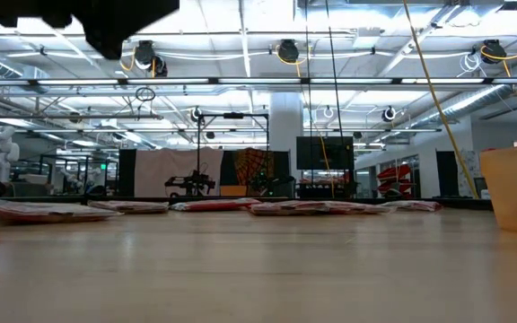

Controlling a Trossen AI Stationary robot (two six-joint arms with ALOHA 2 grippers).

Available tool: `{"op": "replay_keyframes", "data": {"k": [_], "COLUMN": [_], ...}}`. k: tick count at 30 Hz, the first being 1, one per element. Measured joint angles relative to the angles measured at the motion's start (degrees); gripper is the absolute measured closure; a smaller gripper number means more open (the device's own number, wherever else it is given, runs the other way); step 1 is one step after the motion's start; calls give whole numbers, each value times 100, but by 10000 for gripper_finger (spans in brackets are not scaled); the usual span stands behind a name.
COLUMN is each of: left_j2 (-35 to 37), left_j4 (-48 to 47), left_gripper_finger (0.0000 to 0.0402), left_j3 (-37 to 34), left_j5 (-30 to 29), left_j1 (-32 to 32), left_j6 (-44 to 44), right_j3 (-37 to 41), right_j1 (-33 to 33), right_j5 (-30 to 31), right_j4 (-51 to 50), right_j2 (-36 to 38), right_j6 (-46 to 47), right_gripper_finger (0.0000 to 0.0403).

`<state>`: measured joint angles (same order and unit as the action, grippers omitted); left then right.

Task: Sort popcorn bags into baskets
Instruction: Put the popcorn pack into the orange bin

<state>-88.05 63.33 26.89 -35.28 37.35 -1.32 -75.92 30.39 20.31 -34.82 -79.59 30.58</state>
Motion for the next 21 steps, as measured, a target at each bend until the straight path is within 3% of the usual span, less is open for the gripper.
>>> {"op": "replay_keyframes", "data": {"k": [4,9,15,21], "left_j2": [0,0,-2,-2], "left_j4": [-569,-881,-926,-938], "left_gripper_finger": [98,107,138,167], "left_j3": [-2,-2,-2,-2], "left_j5": [3,10,35,52], "left_j1": [6,69,65,-15], "left_j6": [662,1237,1324,1214], "right_j3": [0,0,0,0], "right_j1": [9,245,809,1408], "right_j5": [-454,-966,-1880,-1889], "right_j4": [-1225,-2871,-3475,-3926], "right_j2": [476,825,1094,1241], "right_j6": [1164,2934,4405,5717], "right_gripper_finger": [386,390,388,388]}}
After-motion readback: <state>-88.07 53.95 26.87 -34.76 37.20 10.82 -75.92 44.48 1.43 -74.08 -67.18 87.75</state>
